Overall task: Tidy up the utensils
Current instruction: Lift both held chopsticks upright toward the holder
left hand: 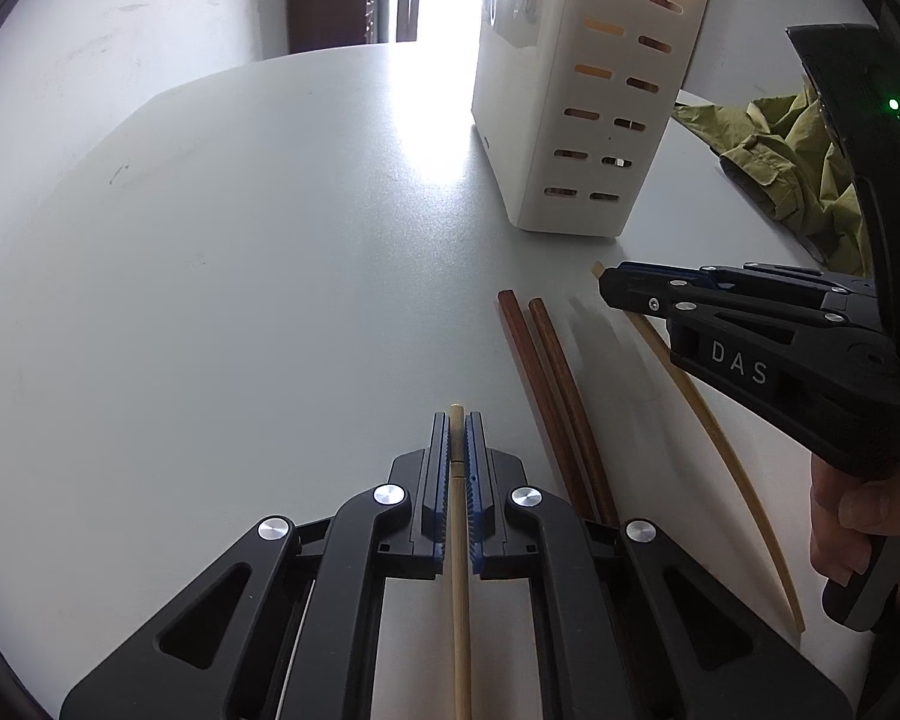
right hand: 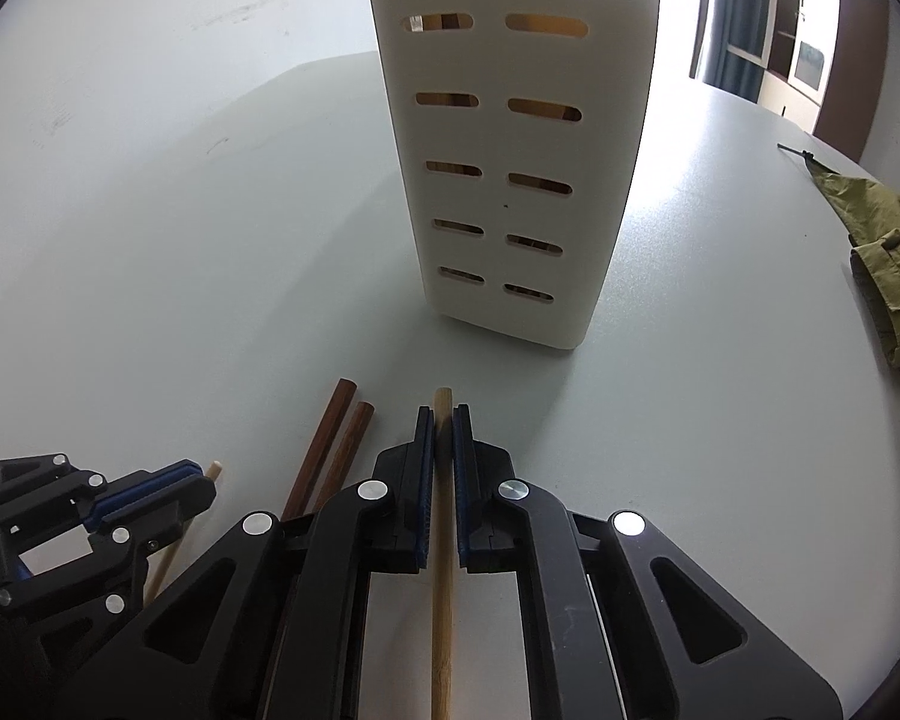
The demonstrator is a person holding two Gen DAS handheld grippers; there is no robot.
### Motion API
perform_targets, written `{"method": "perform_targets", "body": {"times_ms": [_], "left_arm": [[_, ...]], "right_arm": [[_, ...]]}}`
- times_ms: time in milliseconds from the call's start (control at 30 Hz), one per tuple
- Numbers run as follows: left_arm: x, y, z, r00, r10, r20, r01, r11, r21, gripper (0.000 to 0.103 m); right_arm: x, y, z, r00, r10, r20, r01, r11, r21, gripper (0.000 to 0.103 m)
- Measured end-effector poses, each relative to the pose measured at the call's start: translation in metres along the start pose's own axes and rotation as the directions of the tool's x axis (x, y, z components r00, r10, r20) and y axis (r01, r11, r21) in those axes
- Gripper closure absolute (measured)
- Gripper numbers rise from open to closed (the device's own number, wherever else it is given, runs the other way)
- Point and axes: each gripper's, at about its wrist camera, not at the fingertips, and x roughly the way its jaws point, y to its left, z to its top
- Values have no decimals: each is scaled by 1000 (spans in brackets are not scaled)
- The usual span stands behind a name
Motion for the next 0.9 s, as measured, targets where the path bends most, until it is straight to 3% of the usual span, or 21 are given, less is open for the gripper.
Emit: {"method": "perform_targets", "body": {"times_ms": [400, 633, 900], "left_arm": [[-51, -9, 22, 986, -15, 167, 11, 1000, 23, 99], [-86, -22, 43, 961, -26, 274, 9, 998, 60, 99], [-117, -39, 63, 925, -48, 377, 16, 996, 88, 99]], "right_arm": [[-55, -4, 14, 985, 29, 170, -30, 1000, 6, 96], [-87, -6, 21, 966, 22, 258, -20, 1000, -11, 96], [-127, -8, 24, 927, 23, 375, -18, 1000, -16, 96]]}}
